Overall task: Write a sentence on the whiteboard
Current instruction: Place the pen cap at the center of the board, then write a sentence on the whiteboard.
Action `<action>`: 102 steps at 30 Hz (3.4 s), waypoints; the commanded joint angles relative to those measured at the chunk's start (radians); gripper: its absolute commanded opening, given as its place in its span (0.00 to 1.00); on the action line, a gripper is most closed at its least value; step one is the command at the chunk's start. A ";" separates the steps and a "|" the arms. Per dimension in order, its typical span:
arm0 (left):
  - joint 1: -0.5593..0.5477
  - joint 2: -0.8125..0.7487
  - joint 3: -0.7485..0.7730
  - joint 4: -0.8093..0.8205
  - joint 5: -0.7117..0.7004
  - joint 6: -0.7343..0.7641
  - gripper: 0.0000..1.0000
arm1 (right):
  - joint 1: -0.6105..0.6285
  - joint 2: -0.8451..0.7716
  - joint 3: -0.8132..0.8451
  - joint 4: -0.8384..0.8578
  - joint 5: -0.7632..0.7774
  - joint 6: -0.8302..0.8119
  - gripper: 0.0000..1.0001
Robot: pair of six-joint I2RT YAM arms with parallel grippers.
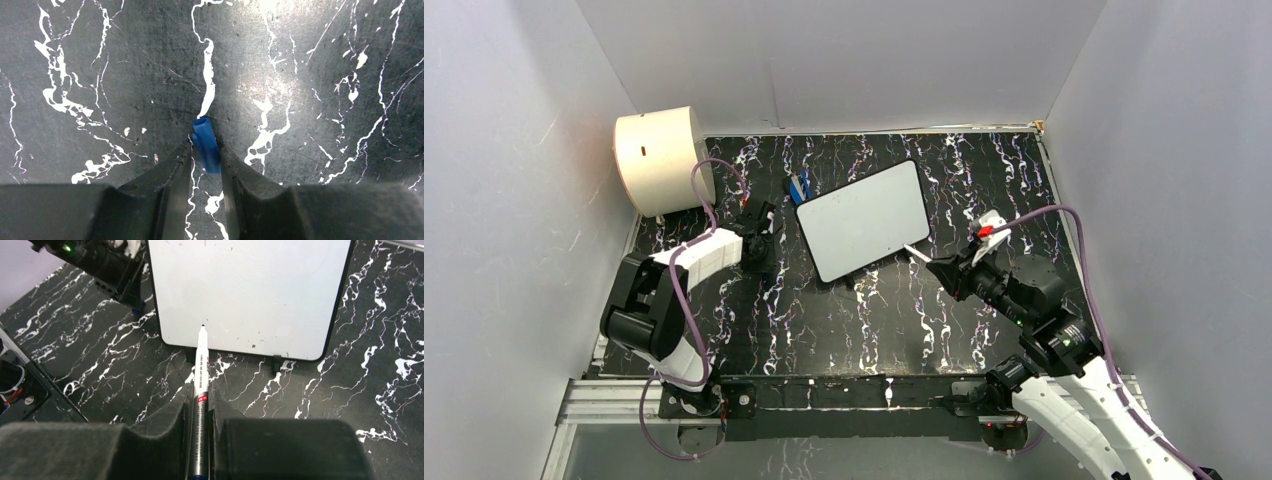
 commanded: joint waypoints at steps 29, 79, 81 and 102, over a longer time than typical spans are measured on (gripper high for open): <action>0.345 -0.514 -0.021 0.246 0.634 -0.044 0.83 | 0.018 0.255 0.123 0.113 -0.087 0.046 0.00; 0.262 -0.127 0.091 0.652 1.211 -0.014 0.74 | 0.457 0.534 0.178 0.396 0.449 -0.197 0.00; 0.249 -0.105 0.119 0.625 1.211 0.016 0.72 | 0.461 0.548 0.182 0.408 0.455 -0.209 0.00; 0.210 0.071 0.197 0.724 1.351 -0.010 0.38 | 0.485 0.656 0.255 0.421 0.481 -0.272 0.00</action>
